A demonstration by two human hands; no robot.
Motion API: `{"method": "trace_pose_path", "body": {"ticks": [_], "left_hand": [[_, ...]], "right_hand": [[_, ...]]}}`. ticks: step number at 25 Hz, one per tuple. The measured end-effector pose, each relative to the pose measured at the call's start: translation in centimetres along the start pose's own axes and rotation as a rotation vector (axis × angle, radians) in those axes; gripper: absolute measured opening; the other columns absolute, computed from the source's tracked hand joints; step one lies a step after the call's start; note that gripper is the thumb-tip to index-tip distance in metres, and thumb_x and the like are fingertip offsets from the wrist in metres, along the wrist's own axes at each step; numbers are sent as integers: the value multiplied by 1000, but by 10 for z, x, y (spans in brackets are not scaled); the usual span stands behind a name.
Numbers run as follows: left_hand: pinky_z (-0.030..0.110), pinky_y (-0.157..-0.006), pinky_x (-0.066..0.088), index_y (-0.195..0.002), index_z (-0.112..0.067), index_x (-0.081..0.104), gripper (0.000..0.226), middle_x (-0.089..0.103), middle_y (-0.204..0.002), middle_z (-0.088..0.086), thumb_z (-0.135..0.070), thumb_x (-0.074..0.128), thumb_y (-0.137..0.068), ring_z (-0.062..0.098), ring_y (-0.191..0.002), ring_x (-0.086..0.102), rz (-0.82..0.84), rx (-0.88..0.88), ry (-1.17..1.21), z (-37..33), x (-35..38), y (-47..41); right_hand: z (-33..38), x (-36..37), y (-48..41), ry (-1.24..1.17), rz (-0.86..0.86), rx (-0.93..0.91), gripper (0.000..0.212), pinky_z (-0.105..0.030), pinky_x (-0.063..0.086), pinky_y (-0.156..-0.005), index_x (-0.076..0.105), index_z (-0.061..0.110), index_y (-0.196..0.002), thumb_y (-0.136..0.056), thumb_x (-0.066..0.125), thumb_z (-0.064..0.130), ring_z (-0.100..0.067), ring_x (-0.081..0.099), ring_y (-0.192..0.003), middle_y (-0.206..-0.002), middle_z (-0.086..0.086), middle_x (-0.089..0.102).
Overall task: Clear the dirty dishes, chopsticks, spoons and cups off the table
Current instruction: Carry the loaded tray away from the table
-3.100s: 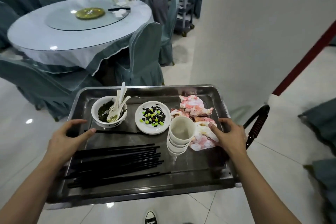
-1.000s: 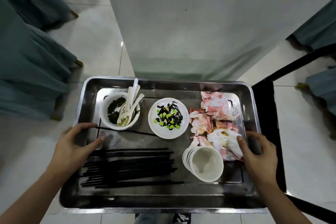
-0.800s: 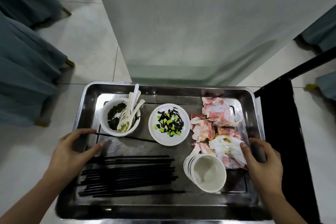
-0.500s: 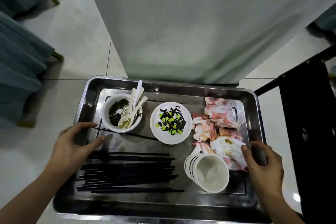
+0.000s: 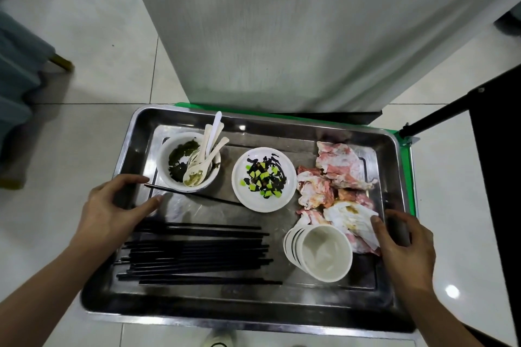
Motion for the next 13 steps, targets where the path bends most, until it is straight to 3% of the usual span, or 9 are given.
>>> {"method": "trace_pose_path", "body": {"ticks": [4, 7, 13], "left_hand": [[42, -85, 56, -105, -41, 68, 44, 65, -113, 10, -48, 88, -67, 27, -95, 67, 6, 1, 6, 7, 15, -14], [47, -89, 57, -106, -40, 68, 48, 65, -112, 9, -54, 86, -63, 26, -95, 67, 11, 5, 11, 10, 24, -24], [51, -95, 56, -116, -46, 66, 74, 66, -112, 6, -81, 78, -52, 26, -101, 67, 40, 1, -7, 27, 42, -47]], "right_hand": [[-8, 12, -7, -20, -10, -17, 25, -30, 37, -97, 67, 32, -110, -88, 77, 32, -8, 45, -109, -105, 10, 49], [-13, 20, -16, -3, -23, -35, 25, -30, 37, -94, 69, 24, -111, -88, 77, 29, -4, 43, -104, -98, 17, 51], [-40, 37, -34, 47, -41, -47, 28, -46, 53, -93, 70, 28, -108, -85, 78, 41, -22, 61, -107, -105, 6, 68]]}}
Point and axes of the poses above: each hand's wrist, its own y-axis away from the middle knuckle, its own x-axis out of the palm, z = x × y, the point moved 10 cm from there along -y, towards the middle knuckle
